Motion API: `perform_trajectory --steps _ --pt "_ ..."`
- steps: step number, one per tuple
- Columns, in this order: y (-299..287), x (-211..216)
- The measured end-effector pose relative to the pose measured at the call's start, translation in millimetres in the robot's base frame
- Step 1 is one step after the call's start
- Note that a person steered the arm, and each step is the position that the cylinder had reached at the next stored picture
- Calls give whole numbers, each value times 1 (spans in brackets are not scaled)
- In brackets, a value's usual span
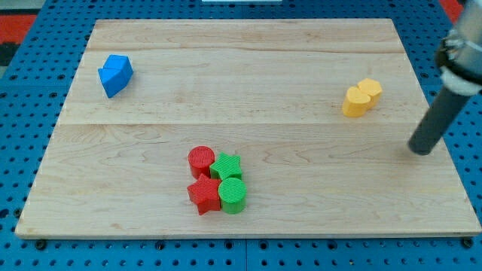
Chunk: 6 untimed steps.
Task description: Move the yellow hexagon diagonally top left to the red circle
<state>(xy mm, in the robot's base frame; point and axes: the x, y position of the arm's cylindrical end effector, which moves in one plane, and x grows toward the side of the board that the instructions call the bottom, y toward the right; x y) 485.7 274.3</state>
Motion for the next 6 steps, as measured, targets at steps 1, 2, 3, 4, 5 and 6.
perform_trajectory --steps 1,2,3,4,5,6 --pt "46 -35" --pt "31 -76" --pt "-44 -94" --pt "-133 -107" --pt "-222 -123" --pt "-291 -141"
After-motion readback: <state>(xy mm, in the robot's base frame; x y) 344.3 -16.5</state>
